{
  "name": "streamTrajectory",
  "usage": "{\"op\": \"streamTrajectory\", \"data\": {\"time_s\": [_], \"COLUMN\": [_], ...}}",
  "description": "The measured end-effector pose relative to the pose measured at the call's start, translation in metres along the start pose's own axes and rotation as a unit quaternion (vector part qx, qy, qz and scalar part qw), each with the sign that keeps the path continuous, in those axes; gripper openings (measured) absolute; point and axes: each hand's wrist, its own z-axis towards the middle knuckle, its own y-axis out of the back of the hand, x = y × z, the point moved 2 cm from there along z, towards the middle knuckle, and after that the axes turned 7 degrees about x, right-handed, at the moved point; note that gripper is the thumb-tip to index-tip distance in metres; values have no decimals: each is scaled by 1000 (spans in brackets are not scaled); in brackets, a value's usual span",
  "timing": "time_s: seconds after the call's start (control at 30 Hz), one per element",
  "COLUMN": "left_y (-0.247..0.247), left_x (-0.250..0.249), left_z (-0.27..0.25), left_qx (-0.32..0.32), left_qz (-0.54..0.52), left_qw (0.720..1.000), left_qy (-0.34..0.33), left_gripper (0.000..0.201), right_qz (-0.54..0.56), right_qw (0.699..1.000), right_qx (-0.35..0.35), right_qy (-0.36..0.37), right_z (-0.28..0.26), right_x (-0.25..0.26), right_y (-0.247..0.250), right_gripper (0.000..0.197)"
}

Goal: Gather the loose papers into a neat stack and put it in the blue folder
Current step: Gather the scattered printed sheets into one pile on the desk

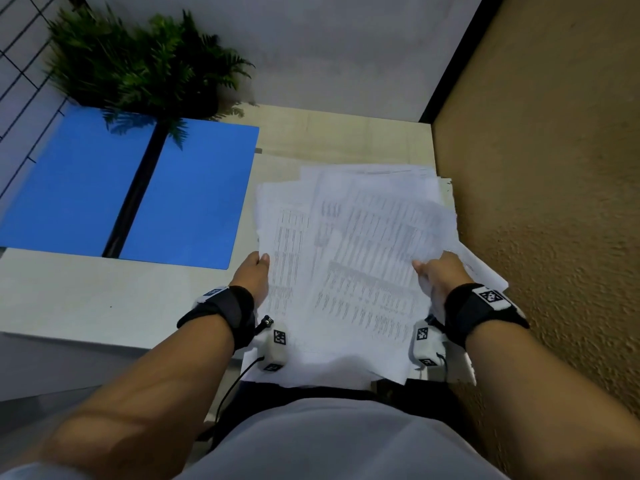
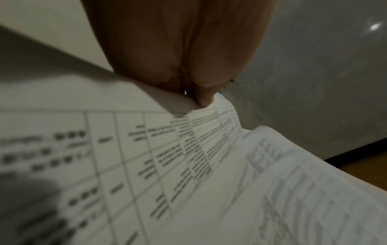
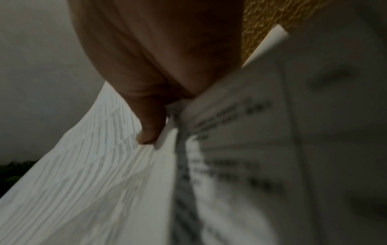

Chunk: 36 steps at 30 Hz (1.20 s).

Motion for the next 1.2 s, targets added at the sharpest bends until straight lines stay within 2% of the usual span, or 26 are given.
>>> {"op": "streamTrajectory", "data": {"time_s": [0.1,0.2,0.23,0.3,0.37,0.4,0.47,0.6,0.7,0.73,0.8,0.87,0.97,1.03,1.13,1.2], "left_y": [-4,-6,-7,-8,-9,-9,-9,-10,-9,-10,-11,-12,-10,-11,-13,-13], "left_x": [-3,-4,-3,-1,1,0,-1,-1,0,-1,2,3,2,2,3,2], "left_z": [-4,-5,-5,-3,-1,-2,-6,-5,-1,0,2,2,1,0,-3,-6], "left_qx": [-33,-50,-50,-63,-70,-69,-62,-58,-68,-63,-37,-29,-79,-87,-91,-96], "left_qz": [-5,-2,-13,-32,-30,-23,-20,-19,9,16,-3,-20,9,14,5,1], "left_qw": [999,999,999,997,997,997,998,998,997,998,999,999,997,996,996,995], "left_qy": [-10,3,13,16,4,-6,-13,-2,-18,-19,-1,25,1,-6,-5,-19], "left_gripper": [36,41,41,41,38,35,34,36,36,36,41,43,40,34,25,32], "right_qz": [-57,-83,-84,-51,-21,-29,-83,-143,-127,-107,-76,-94,-100,-81,-172,-279], "right_qw": [997,991,991,996,996,992,985,984,991,993,996,994,992,994,983,957], "right_qx": [45,81,89,70,3,-16,-12,-31,17,36,45,40,-12,-60,-36,-17], "right_qy": [-27,-61,-58,8,89,121,148,101,47,33,31,47,71,51,55,76], "right_z": [-8,-18,-20,-24,-31,-34,-32,-25,-12,-7,-6,-13,-12,-9,-9,-11], "right_x": [-1,-1,-2,-1,0,-1,-7,-10,-13,-13,-8,3,3,-4,-8,-4], "right_y": [-14,-26,-29,-32,-34,-37,-44,-56,-60,-60,-61,-61,-58,-55,-53,-53], "right_gripper": [44,16,15,29,42,49,53,44,69,70,66,61,47,40,17,17]}}
